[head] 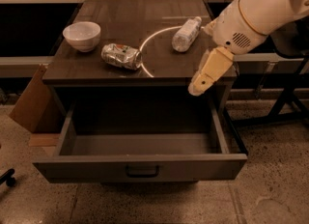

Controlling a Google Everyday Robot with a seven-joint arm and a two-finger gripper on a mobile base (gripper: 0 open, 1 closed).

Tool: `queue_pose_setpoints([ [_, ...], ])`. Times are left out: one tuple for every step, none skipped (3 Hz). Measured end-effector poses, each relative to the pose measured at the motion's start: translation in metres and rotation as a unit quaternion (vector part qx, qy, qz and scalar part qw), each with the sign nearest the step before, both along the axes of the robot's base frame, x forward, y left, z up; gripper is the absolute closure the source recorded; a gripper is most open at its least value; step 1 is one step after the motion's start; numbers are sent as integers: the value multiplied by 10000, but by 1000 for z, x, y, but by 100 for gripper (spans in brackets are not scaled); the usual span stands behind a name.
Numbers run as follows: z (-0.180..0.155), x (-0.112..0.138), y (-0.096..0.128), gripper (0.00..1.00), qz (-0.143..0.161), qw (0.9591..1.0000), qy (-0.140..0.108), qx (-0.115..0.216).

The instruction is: Place 7up can into top drawer

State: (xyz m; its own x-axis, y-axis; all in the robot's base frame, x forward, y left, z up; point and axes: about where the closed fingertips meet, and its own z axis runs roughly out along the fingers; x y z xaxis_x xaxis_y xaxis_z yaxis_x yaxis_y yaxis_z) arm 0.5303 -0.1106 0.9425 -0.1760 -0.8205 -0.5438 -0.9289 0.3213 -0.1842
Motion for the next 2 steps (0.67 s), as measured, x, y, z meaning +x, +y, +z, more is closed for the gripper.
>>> queue_pose_setpoints([
  [-5,25,13,0,113,9999,-56,-57],
  [-10,57,33,0,234,9996,-70,-160],
])
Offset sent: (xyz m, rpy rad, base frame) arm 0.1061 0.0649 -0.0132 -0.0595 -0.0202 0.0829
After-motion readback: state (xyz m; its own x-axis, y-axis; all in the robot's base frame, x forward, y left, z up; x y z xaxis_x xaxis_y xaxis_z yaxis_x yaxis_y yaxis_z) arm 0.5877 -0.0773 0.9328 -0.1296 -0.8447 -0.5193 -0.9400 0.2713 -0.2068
